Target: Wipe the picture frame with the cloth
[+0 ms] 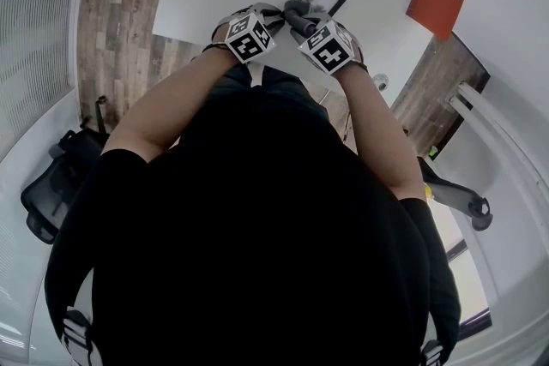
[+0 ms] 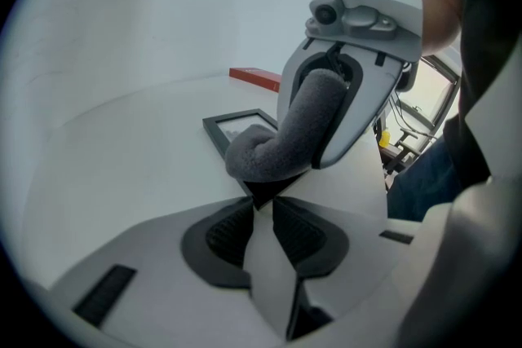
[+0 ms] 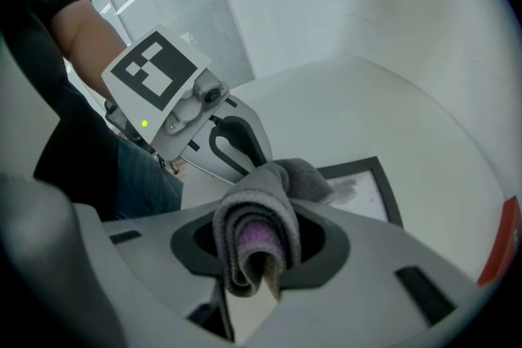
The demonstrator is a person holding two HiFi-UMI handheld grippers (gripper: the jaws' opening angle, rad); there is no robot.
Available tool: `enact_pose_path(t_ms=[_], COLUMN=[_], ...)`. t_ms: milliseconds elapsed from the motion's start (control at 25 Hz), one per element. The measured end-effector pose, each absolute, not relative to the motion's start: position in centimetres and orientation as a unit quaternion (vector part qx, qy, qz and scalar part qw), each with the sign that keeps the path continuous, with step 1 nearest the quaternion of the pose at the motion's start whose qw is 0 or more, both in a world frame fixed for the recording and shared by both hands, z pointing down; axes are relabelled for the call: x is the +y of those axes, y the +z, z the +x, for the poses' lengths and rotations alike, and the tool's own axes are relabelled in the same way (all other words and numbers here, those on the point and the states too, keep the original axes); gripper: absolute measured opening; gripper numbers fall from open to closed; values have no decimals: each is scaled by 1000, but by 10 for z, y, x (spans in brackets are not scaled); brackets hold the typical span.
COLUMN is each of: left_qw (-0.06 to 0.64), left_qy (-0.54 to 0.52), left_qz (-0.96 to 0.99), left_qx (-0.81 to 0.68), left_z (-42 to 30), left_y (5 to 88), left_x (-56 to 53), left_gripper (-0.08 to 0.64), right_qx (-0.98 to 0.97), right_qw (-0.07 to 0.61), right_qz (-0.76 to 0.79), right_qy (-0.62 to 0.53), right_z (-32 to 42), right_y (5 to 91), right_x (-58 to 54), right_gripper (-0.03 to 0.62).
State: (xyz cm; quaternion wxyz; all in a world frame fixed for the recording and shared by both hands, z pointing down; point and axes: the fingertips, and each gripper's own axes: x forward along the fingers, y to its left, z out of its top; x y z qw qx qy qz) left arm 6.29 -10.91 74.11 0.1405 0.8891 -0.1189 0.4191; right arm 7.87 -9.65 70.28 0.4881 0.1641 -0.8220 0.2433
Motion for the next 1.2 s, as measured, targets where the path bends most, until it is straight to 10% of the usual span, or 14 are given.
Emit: enact_pose_path(t_ms=[1200], left_qw=[133], left_qy=[418], left_qz=[889], left_qx=[-128], left_z=[61], left_y=[744], left_x=[-110], left_gripper=[80], right_qx=[-828], right_qw=[429], right_qz=[257], right_qy=[254], right_z=[144], right_y=[662], right_x=[-149], right_gripper=[120])
